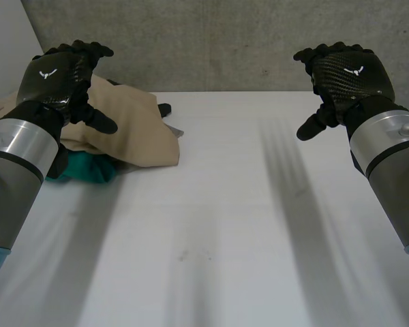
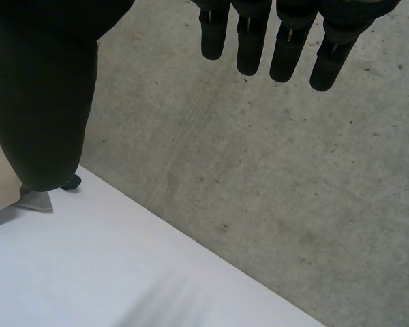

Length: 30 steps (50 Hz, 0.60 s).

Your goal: Fold the laundry.

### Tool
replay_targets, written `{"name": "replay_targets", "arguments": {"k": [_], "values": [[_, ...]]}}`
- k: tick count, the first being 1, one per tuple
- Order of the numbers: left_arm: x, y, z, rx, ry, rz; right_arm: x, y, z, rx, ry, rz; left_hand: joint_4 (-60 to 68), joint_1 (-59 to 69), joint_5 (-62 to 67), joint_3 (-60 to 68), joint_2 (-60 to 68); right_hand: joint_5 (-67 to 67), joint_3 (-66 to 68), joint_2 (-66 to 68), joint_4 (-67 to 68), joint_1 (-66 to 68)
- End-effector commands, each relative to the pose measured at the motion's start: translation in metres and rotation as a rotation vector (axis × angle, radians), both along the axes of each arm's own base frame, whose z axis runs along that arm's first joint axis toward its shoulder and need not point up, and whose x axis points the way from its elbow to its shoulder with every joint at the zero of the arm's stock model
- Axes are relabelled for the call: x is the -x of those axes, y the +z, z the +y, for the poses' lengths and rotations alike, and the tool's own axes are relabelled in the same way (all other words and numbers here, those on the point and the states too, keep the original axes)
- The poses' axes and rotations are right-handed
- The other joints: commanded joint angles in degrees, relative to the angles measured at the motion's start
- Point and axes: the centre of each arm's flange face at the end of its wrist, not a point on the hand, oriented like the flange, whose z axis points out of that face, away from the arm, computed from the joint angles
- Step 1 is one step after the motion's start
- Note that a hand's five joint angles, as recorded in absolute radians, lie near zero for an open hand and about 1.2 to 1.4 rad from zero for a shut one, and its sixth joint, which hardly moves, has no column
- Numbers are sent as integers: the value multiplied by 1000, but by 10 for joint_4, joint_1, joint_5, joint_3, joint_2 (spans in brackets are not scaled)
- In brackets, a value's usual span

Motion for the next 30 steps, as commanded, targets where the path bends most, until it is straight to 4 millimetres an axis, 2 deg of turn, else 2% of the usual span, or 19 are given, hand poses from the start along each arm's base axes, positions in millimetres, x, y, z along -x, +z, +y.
{"name": "replay_targets", "arguments": {"k": [1, 14, 18, 19, 22, 23, 26, 27, 30], "values": [[0, 0, 0, 1, 0, 0, 2, 0, -2, -1, -13, -4, -60, -57, -58, -58, -60, -57, -60, -52, -61, -48], [0, 1, 0, 6, 1, -3, 4, 0, -4, -3, -24, -1, -60, -57, -58, -58, -60, -57, -60, -52, -61, -48], [2, 2, -4, 47, 10, -62, 4, -1, -4, -3, -21, 4, -52, -49, -49, -49, -52, -57, -60, -52, -61, -48], [0, -1, -10, 52, 25, -92, 4, 0, -3, -1, -18, 4, -48, -45, -45, -46, -48, -57, -60, -52, -61, -48], [1, -28, -45, 71, 75, -254, 4, 0, -3, 0, -17, 6, -48, -45, -45, -46, -48, -57, -60, -52, -61, -48], [-3, -42, -66, 76, 108, -346, 3, 0, -3, 1, -14, 9, -48, -45, -45, -46, -48, -57, -60, -52, -61, -48], [-10, -65, -91, 74, 148, -500, 3, 0, -3, 2, -12, 9, -52, -49, -49, -49, -51, -57, -60, -52, -61, -48], [-20, -82, -113, 76, 186, -607, 3, 0, -2, 2, -11, 11, -53, -50, -50, -51, -53, -57, -60, -52, -61, -48], [-28, -100, -132, 62, 209, -676, 2, 0, -2, 2, -8, 11, -55, -52, -52, -53, -55, -57, -60, -52, -61, -48]]}}
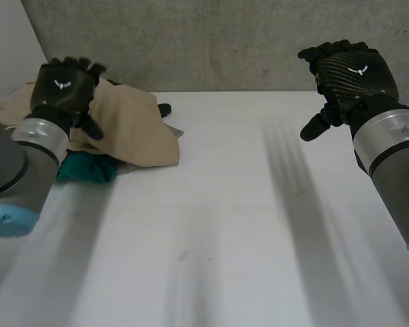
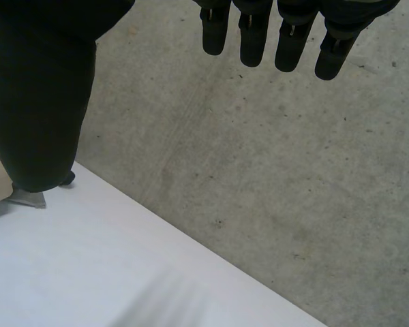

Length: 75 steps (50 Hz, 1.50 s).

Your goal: Fold the laundry.

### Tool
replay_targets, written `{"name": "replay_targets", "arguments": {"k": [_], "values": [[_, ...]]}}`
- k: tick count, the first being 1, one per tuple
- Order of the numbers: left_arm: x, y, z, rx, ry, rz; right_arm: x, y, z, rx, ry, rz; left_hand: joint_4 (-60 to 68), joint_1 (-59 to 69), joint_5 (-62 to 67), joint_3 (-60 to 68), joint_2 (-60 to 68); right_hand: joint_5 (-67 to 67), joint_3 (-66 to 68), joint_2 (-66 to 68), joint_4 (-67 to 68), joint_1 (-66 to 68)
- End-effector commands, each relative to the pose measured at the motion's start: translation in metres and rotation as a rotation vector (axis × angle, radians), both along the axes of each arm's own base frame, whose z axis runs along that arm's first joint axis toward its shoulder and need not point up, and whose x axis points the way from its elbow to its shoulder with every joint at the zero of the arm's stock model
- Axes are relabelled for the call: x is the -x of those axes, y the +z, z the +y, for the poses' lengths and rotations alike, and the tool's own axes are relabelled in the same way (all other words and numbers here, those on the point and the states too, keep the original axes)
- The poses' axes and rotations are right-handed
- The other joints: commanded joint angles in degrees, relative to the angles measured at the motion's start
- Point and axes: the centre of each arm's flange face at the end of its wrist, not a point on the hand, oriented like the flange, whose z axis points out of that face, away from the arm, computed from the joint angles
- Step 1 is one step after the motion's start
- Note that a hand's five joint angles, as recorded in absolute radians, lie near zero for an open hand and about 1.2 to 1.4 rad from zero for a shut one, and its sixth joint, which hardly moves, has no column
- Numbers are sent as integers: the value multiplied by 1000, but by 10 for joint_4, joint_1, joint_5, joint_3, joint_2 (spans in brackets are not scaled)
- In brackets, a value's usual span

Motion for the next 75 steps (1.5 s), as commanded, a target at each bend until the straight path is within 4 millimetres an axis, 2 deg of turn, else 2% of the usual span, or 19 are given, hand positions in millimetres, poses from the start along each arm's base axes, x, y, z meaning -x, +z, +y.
{"name": "replay_targets", "arguments": {"k": [1, 9, 11, 12, 15, 19, 20, 24, 28, 31, 38, 43, 46, 47, 51, 61, 65, 69, 75], "values": [[-31, -71, -81, -18, 132, -343, -1, 0, 1, 1, 7, 3, -10, -8, -20, -14, -13, -26, -17, -16, -17, -26], [-40, -92, -120, 12, 134, -340, -3, -3, 1, -6, 12, 8, 52, 54, 42, 48, 49, -26, -17, -16, -17, -26], [-44, -98, -126, 8, 137, -341, -3, -5, 0, -12, 12, 11, 180, 181, 169, 176, 176, -26, -17, -16, -17, -26], [-44, -101, -127, 6, 134, -345, -4, -6, 1, -12, 15, 14, 415, 417, 405, 411, 412, -26, -17, -16, -17, -26], [-41, -102, -125, 5, 122, -339, -4, -7, 0, -7, 12, 31, 684, 686, 674, 680, 681, -26, -17, -16, -17, -26], [-33, -56, -113, 79, 109, -262, -2, -6, -2, 4, 3, 54, 685, 686, 674, 681, 682, -26, -17, -16, -17, -26], [-26, -30, -102, 120, 89, -197, -1, -5, -2, 7, 0, 56, 685, 686, 674, 681, 682, -26, -17, -16, -17, -26], [-1, 25, -70, 225, -4, -34, 0, -4, -3, 13, -3, 55, 685, 686, 674, 681, 682, -26, -17, -16, -17, -26], [32, 65, -25, 279, -178, 79, 0, -1, -4, 20, -5, 53, 685, 686, 674, 681, 682, -26, -17, -16, -17, -26], [53, 75, 4, 279, -307, 118, 3, 2, -7, 30, -18, 54, 685, 686, 674, 681, 682, -26, -17, -16, -17, -26], [102, 43, 67, 132, -557, 170, 17, 8, -20, 48, -69, 54, 685, 686, 674, 681, 682, -26, -17, -16, -17, -26], [138, -37, 84, -84, -639, 124, 17, 7, -20, 46, -63, 60, 685, 686, 674, 681, 682, -26, -17, -16, -17, -26], [142, -62, 84, -148, -616, 94, 17, 6, -20, 43, -56, 65, 663, 665, 653, 659, 660, -26, -17, -16, -17, -26], [141, -68, 80, -169, -589, 77, 16, 5, -20, 40, -50, 70, 553, 555, 543, 549, 550, -26, -17, -16, -17, -26], [136, -70, 82, -196, -548, 30, 15, 2, -21, 37, -44, 94, 169, 171, 159, 165, 166, -26, -17, -16, -17, -26], [110, -21, 113, -178, -532, 34, 12, 0, -12, 17, -6, 222, 52, 54, 42, 49, 49, -26, -17, -16, -17, -26], [90, -26, 115, -206, -461, 27, 11, -7, -3, -51, 48, 294, 26, 27, 15, 22, 23, -26, -17, -16, -17, -26], [74, -41, 106, -242, -377, 12, 7, -38, -1, -173, 109, 343, 27, 29, 17, 23, 24, -26, -17, -16, -17, -26], [79, -71, 87, -286, -362, -9, 7, -69, -1, -261, 119, 363, 29, 30, 19, 25, 26, -26, -17, -16, -17, -26]]}}
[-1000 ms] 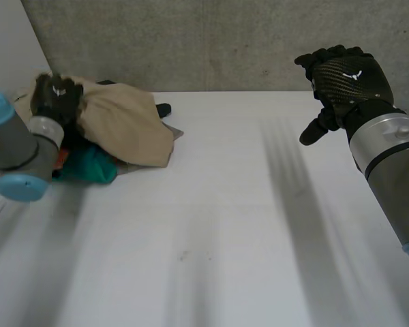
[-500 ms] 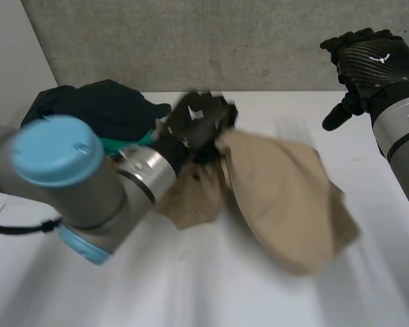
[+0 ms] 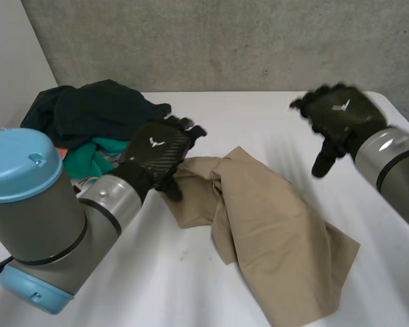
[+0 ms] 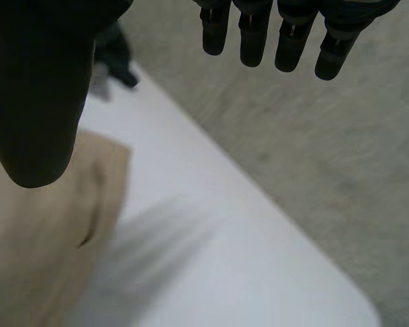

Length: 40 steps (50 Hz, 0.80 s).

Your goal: Fold the laundry.

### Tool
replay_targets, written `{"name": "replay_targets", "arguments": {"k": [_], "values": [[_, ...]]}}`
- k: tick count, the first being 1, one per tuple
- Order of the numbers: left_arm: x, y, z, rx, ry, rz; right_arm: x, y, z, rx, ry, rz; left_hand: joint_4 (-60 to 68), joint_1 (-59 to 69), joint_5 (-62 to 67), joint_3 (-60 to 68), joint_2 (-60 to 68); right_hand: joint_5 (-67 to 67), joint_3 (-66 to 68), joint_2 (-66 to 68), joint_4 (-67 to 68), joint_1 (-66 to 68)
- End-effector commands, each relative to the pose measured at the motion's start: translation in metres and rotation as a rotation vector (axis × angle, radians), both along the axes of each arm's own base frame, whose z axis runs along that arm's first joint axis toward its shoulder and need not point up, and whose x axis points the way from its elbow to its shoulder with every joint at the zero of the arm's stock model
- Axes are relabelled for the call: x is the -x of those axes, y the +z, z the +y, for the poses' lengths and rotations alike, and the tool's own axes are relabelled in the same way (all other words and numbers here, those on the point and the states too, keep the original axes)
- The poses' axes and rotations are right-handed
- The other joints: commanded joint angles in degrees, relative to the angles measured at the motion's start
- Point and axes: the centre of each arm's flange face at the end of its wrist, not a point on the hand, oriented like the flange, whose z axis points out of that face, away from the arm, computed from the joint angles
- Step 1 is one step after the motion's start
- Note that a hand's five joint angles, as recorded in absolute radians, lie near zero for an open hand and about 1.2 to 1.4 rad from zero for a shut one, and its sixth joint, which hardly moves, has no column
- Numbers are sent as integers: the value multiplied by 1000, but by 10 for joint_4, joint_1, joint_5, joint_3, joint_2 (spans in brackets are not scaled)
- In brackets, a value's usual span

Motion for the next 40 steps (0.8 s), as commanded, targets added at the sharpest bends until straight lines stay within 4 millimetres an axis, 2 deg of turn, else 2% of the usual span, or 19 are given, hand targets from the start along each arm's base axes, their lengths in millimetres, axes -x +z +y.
{"name": "replay_targets", "arguments": {"k": [1, 6, 8, 9, 11, 15, 16, 19, 20, 23, 24, 27, 28, 31, 32, 34, 37, 38, 40], "values": [[2, -38, -24, -49, 35, -43, -1, -41, 1, -126, 11, 35, -5, -9, 2, -7, -5, -26, -17, -16, -17, -26], [11, -49, -41, -45, 40, -43, -2, -64, -7, -127, 0, 34, 13, 9, 20, 12, 13, -26, -17, -16, -17, -26], [14, -59, -55, -49, 51, -36, -1, -67, -11, -122, -6, 30, 167, 163, 174, 166, 167, -26, -17, -16, -17, -26], [15, -67, -64, -48, 60, -38, -1, -68, -11, -117, -8, 28, 393, 389, 400, 391, 393, -26, -17, -16, -17, -26], [15, -70, -74, -33, 78, -37, -1, -67, -13, -110, -9, 26, 603, 598, 610, 601, 603, -26, -17, -16, -17, -26], [4, -46, -107, 67, 151, 21, -3, -61, -16, -79, -9, 13, 651, 646, 658, 649, 651, -26, -17, -16, -17, -26], [-1, -29, -118, 123, 184, 52, -4, -60, -17, -75, -8, 11, 651, 646, 658, 649, 651, -26, -17, -16, -17, -26], [-7, 12, -130, 246, 219, 122, -4, -51, -19, -43, -9, -3, 651, 646, 658, 649, 651, -26, -17, -16, -17, -26], [-8, 46, -132, 341, 223, 180, -5, -48, -20, -34, -10, -5, 651, 646, 658, 649, 651, -26, -17, -16, -17, -26], [-7, 94, -128, 480, 211, 266, -7, -38, -24, 1, -22, -17, 651, 646, 658, 649, 651, -26, -17, -16, -17, -26], [-5, 118, -125, 544, 196, 308, -6, -35, -25, 7, -31, -23, 651, 646, 658, 649, 651, -26, -17, -16, -17, -26], [2, 140, -117, 593, 131, 350, -5, -27, -28, 25, -55, -47, 651, 646, 658, 649, 651, -26, -17, -16, -17, -26], [13, 143, -109, 582, 59, 369, -5, -26, -28, 26, -61, -52, 651, 646, 658, 649, 651, -26, -17, -16, -17, -26], [34, 130, -92, 508, -70, 380, -3, -25, -29, 23, -70, -58, 651, 646, 658, 649, 651, -26, -17, -16, -17, -26], [45, 115, -84, 453, -127, 368, -3, -25, -29, 21, -71, -57, 651, 646, 658, 649, 651, -26, -17, -16, -17, -26], [75, 48, -55, 243, -293, 280, -1, -29, -27, 6, -75, -52, 651, 646, 658, 649, 651, -26, -17, -16, -17, -26], [90, 11, -28, 134, -386, 227, 0, -34, -26, -8, -77, -46, 651, 646, 658, 649, 651, -26, -17, -16, -17, -26], [101, -8, -5, 82, -453, 203, 1, -36, -25, -17, -79, -43, 651, 646, 658, 649, 651, -26, -17, -16, -17, -26], [108, -18, 11, 52, -496, 191, 3, -38, -26, -22, -83, -40, 629, 625, 636, 628, 629, -26, -17, -16, -17, -26]]}}
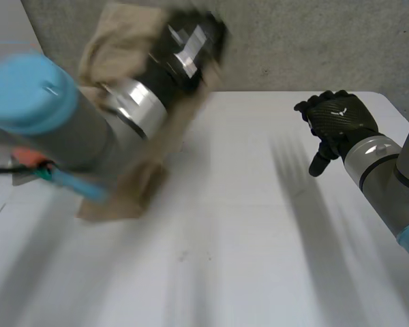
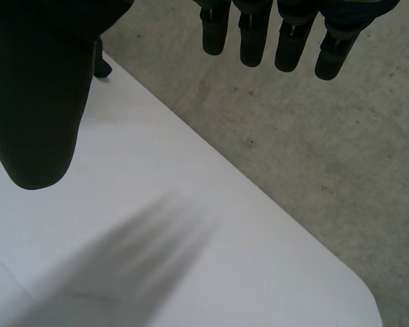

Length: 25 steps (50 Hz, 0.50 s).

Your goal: Fold the laundry.

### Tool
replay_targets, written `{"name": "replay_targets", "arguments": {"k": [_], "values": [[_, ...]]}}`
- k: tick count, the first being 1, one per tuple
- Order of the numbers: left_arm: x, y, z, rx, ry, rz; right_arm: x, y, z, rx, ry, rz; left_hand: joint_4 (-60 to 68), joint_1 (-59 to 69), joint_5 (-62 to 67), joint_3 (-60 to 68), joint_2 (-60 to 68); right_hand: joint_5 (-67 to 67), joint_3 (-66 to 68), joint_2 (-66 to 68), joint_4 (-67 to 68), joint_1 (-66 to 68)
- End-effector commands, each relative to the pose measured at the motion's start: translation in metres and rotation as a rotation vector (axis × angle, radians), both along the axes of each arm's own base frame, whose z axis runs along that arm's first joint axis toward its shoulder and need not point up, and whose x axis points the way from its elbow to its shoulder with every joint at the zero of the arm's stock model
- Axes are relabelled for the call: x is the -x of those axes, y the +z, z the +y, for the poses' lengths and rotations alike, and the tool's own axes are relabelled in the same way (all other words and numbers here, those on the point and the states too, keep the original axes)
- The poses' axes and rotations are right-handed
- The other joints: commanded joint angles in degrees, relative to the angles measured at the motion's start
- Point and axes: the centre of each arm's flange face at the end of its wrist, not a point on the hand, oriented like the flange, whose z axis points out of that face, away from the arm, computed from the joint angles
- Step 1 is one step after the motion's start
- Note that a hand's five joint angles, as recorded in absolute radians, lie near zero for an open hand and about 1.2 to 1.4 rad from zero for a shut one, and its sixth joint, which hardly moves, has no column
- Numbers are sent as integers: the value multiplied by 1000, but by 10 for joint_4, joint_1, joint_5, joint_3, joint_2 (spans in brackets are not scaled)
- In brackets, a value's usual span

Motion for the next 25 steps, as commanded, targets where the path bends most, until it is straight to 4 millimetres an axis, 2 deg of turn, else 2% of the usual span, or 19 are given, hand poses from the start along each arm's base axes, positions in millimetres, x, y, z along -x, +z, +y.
{"name": "replay_targets", "arguments": {"k": [1, 2, 6, 9, 11, 17, 25], "values": [[41, -90, 79, -207, -273, -187, 6, -12, 2, -39, -12, 16, 72, 102, 103, 74, 74, -26, -17, -16, -17, -26], [44, -93, 89, -215, -300, -195, 10, -13, -1, -41, -25, 17, -11, 19, 20, -10, -9, -26, -17, -16, -17, -26], [45, -92, 94, -211, -312, -194, 19, -14, -7, -44, -52, 22, -311, -280, -280, -309, -309, -26, -17, -16, -17, -26], [44, -85, 94, -201, -305, -185, 21, -13, -10, -41, -59, 24, -400, -370, -369, -399, -398, -26, -17, -16, -17, -26], [43, -81, 95, -199, -301, -184, 23, -10, -13, -30, -62, 22, -553, -523, -522, -552, -551, -26, -17, -16, -17, -26], [27, -73, 98, -229, -278, -198, 23, -1, -19, -1, -65, 15, -571, -540, -539, -569, -568, -26, -17, -16, -17, -26], [-21, -40, 82, -230, -113, -162, 18, 14, -13, -24, -6, 80, -534, -503, -502, -532, -532, -26, -17, -16, -17, -26]]}}
